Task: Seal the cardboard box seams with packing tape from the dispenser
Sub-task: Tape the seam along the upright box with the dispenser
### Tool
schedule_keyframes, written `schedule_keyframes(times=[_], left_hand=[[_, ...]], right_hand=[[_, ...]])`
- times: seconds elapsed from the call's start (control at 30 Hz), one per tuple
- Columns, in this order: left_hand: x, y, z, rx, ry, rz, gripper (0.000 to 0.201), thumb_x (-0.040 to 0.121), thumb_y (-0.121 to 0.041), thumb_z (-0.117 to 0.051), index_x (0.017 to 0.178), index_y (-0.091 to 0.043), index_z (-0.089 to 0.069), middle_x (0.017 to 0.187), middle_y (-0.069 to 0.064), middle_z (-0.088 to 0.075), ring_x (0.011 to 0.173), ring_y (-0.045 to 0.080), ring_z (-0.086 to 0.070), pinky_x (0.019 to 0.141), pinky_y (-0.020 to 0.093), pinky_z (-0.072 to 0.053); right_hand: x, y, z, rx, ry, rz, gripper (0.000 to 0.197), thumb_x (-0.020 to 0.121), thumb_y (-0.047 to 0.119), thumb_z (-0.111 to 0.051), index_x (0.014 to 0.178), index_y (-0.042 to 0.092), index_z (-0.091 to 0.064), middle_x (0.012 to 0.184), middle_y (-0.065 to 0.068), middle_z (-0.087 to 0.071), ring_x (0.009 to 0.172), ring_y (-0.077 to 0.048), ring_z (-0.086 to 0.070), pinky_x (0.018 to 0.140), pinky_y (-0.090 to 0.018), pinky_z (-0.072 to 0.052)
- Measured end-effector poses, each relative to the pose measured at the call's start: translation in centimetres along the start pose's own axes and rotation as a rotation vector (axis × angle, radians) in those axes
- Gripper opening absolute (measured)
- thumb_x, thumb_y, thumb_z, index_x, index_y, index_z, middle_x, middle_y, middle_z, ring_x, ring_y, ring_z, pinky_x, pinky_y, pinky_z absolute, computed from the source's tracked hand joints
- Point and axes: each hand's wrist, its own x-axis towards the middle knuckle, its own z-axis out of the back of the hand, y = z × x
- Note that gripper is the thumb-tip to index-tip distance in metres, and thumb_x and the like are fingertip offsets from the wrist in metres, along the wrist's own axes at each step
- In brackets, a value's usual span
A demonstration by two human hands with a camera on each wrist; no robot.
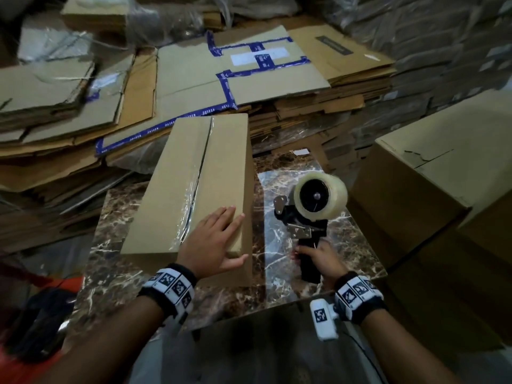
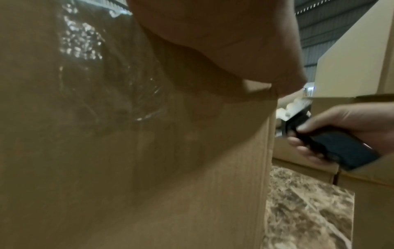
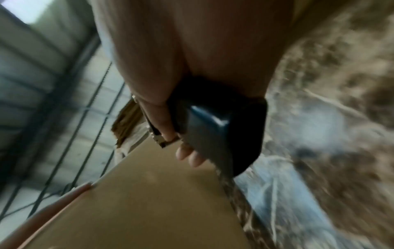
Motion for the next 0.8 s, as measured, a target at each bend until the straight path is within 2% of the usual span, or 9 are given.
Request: schedule_keyframes(times=[0.1,0.2,0.3,0.4,0.5,0.6,0.7,0.73,0.8], left_hand=[[-0.2,-0.1,0.4,-0.05,0.027,0.016,0.096,0.081,-0.082,-0.038,0.151,-0.017,-0.034,0.156,0.013,-0.034,0.143,0.031,-0.033,0.114,0.047,-0.034],[-0.2,0.1,1.2,-0.263,0.124,0.102,0.107,0.069,-0.091,-0.039,0.153,-0.025,-0.03,0.162,0.003,-0.023,0.148,0.023,-0.021,0.12,0.043,-0.023],[-0.1,0.4,3.3,-0.861,0.077,0.295,0.065,0.081,-0.057,-0.069,0.132,-0.02,-0.058,0.146,0.006,-0.05,0.138,0.023,-0.043,0.111,0.035,-0.039],[-0.7,0.8,6.0,-1.65,-0.138,0.661,0.03,0.098,-0.021,-0.056,0.121,-0.002,-0.062,0.119,0.021,-0.067,0.11,0.032,-0.065,0.079,0.03,-0.058],[-1.9,1.5,7.3,-2.154,-0.122,0.761,0.036,0.103,-0.027,-0.044,0.131,-0.005,-0.053,0.126,0.026,-0.061,0.112,0.034,-0.064,0.091,0.041,-0.053],[-3.5,1.8,9.0,-2.367,-0.096,0.762,0.023,0.101,-0.03,-0.048,0.109,-0.014,-0.062,0.117,0.018,-0.065,0.115,0.032,-0.062,0.093,0.04,-0.051],[-5.7,2.1,10.0,-2.455,-0.081,0.782,0.017,0.097,-0.023,-0.053,0.085,-0.012,-0.055,0.088,0.012,-0.064,0.091,0.025,-0.065,0.073,0.037,-0.058],[-6.6,2.3,10.2,-2.481,-0.07,0.781,0.012,0.095,-0.02,-0.053,0.087,-0.011,-0.054,0.084,0.013,-0.066,0.086,0.025,-0.066,0.071,0.036,-0.059],[-8.4,2.7,10.5,-2.501,-0.045,0.807,0.01,0.095,-0.012,-0.05,0.103,-0.007,-0.055,0.093,0.023,-0.069,0.085,0.029,-0.071,0.088,0.037,-0.057]], right_hand=[[-1.9,3.6,-1.7,-0.147,-0.01,0.164,0.012,0.083,-0.01,-0.067,0.094,-0.005,-0.065,0.08,-0.013,-0.072,0.063,-0.019,-0.067,0.057,-0.026,-0.054],[-3.7,5.8,-3.4,-0.31,0.03,0.241,0.01,0.08,-0.008,-0.067,0.082,0.001,-0.064,0.07,-0.015,-0.066,0.062,-0.029,-0.062,0.061,-0.037,-0.05],[-5.6,6.7,-5.8,-0.342,0.022,0.277,0.013,0.08,-0.009,-0.064,0.075,0.002,-0.062,0.064,-0.014,-0.061,0.061,-0.028,-0.057,0.06,-0.038,-0.047],[-7.9,7.3,-8.4,-0.427,0.0,0.356,0.018,0.082,-0.011,-0.064,0.071,0.003,-0.061,0.059,-0.009,-0.06,0.052,-0.023,-0.055,0.054,-0.032,-0.047],[-9.5,7.5,-10.7,-0.584,0.013,0.444,0.01,0.079,-0.005,-0.066,0.072,-0.006,-0.06,0.063,-0.024,-0.061,0.054,-0.026,-0.059,0.055,-0.043,-0.049],[-10.5,7.1,-13.0,-0.639,0.052,0.479,0.009,0.076,0.002,-0.066,0.076,-0.005,-0.059,0.067,-0.026,-0.061,0.055,-0.027,-0.057,0.054,-0.046,-0.048],[-11.2,6.6,-14.9,-0.736,0.086,0.484,0.013,0.073,0.005,-0.068,0.075,-0.004,-0.058,0.064,-0.023,-0.06,0.055,-0.024,-0.055,0.053,-0.042,-0.044],[-11.4,6.4,-15.6,-0.766,0.101,0.49,0.009,0.074,0.003,-0.068,0.073,0.0,-0.059,0.061,-0.018,-0.06,0.054,-0.021,-0.056,0.053,-0.039,-0.043],[-11.7,5.9,-16.7,-0.813,0.122,0.491,0.008,0.074,-0.002,-0.066,0.071,-0.001,-0.06,0.059,-0.015,-0.059,0.053,-0.018,-0.054,0.053,-0.035,-0.041]])
